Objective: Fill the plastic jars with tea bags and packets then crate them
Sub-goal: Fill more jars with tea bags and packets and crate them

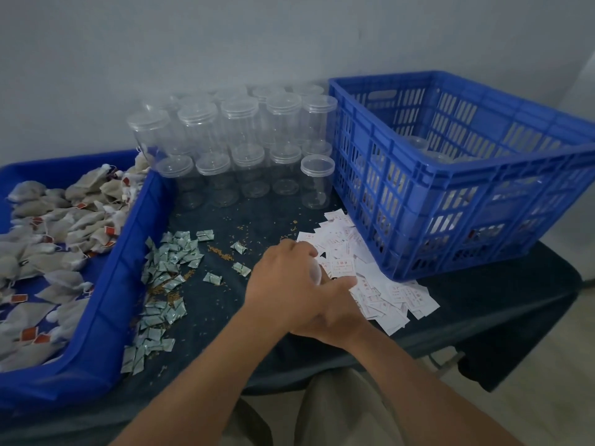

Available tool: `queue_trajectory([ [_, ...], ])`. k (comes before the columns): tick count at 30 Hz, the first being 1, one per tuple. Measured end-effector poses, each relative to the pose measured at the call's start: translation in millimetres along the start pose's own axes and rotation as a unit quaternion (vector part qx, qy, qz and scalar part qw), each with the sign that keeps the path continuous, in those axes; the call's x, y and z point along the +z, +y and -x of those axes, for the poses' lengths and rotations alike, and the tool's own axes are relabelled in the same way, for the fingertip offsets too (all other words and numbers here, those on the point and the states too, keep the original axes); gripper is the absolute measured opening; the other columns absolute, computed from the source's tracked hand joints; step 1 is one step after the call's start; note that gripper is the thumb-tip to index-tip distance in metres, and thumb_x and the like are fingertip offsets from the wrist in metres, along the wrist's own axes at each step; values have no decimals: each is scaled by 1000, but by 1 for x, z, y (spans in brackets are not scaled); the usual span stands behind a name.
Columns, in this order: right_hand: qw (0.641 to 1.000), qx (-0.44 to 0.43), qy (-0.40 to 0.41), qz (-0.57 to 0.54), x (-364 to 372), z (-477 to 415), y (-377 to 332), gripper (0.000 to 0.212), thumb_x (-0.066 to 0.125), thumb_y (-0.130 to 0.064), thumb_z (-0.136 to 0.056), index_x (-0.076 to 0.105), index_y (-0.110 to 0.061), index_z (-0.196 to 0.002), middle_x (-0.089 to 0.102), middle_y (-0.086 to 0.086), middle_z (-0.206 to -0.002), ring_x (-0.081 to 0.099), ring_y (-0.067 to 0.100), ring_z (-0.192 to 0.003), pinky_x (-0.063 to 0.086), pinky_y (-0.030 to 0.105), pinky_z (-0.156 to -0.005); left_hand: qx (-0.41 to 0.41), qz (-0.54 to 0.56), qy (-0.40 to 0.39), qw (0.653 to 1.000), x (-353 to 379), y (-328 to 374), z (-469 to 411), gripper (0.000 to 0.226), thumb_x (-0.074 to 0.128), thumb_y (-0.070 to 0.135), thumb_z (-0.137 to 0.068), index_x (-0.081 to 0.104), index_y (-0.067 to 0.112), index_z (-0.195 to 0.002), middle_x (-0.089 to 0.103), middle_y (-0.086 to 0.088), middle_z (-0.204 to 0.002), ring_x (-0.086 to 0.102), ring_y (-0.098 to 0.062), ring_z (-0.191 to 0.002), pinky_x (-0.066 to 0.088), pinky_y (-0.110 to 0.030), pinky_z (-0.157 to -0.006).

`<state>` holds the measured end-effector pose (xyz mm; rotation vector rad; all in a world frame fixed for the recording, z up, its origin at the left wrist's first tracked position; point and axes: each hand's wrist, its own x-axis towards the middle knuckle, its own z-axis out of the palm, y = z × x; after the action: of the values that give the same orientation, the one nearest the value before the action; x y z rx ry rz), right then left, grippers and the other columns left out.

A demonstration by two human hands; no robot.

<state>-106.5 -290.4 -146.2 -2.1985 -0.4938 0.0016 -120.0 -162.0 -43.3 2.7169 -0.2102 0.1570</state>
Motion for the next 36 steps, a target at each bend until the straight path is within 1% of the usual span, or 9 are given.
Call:
queue_trajectory([
  [4,1000,-7,13,-18,-7,1,6,49,83,-57,-72,55,-58,-112,70,-24,-93,68,-8,-89,51,8,-74,137,53,0,989,-8,-8,-10,18,70,52,-75,70,43,-90,66,24,-95,61,1,-92,53,-27,-80],
  [7,997,-11,19,-80,-11,3,8,76,92,-48,-71,44,-70,-126,71,-24,-114,71,2,-103,55,14,-83,244,126,-112,955,-30,-30,-19,31,77,29,-72,78,40,-100,73,22,-104,68,-3,-104,55,-26,-90],
  [12,1000,24,13,7,1,0,4,58,81,-63,-70,47,-56,-116,67,-29,-90,66,-9,-85,50,12,-65,145,35,24,989,-6,-23,-3,61,72,66,-83,63,35,-136,60,18,-140,52,-5,-131,46,-35,-111],
  [15,999,22,17,39,3,-2,8,66,79,-67,-68,44,-58,-124,62,-39,-105,61,-18,-94,49,6,-67,40,51,111,992,14,-9,10,65,69,69,-82,60,32,-135,63,14,-132,56,-11,-122,42,-24,-97],
  [20,999,18,30,-9,-8,-2,3,63,85,-61,-67,49,-56,-119,65,-39,-110,65,-14,-100,47,3,-82,121,101,16,987,-7,-25,-9,51,73,52,-73,63,46,-123,66,30,-117,59,7,-110,46,-14,-91],
  [23,996,31,35,-72,-13,-3,0,76,93,-55,-69,55,-41,-133,70,-25,-119,68,-2,-114,54,20,-94,143,121,-35,982,-13,-29,-22,53,74,52,-73,64,48,-124,67,34,-116,59,12,-112,45,-13,-93],
  [29,996,35,27,-79,-19,-2,-18,102,96,-52,-66,41,-41,-151,59,-32,-136,59,-8,-126,53,16,-101,106,94,-25,990,-6,-25,-25,79,45,92,-80,52,44,-142,60,25,-141,54,5,-127,45,-26,-104],
  [32,996,12,86,29,-36,-8,-47,78,70,-64,-69,38,-48,-139,52,-48,-111,59,-13,-112,40,-3,-86,86,213,25,973,-9,-14,-19,64,37,77,-94,59,34,-135,54,29,-136,45,16,-128,40,-19,-108],
  [36,987,-19,97,129,-82,-13,-89,61,63,-67,-69,36,-58,-122,59,-40,-98,59,-20,-89,46,10,-59,112,298,96,943,-39,11,-18,34,54,54,-101,67,32,-122,63,25,-120,56,7,-121,44,-17,-98],
])
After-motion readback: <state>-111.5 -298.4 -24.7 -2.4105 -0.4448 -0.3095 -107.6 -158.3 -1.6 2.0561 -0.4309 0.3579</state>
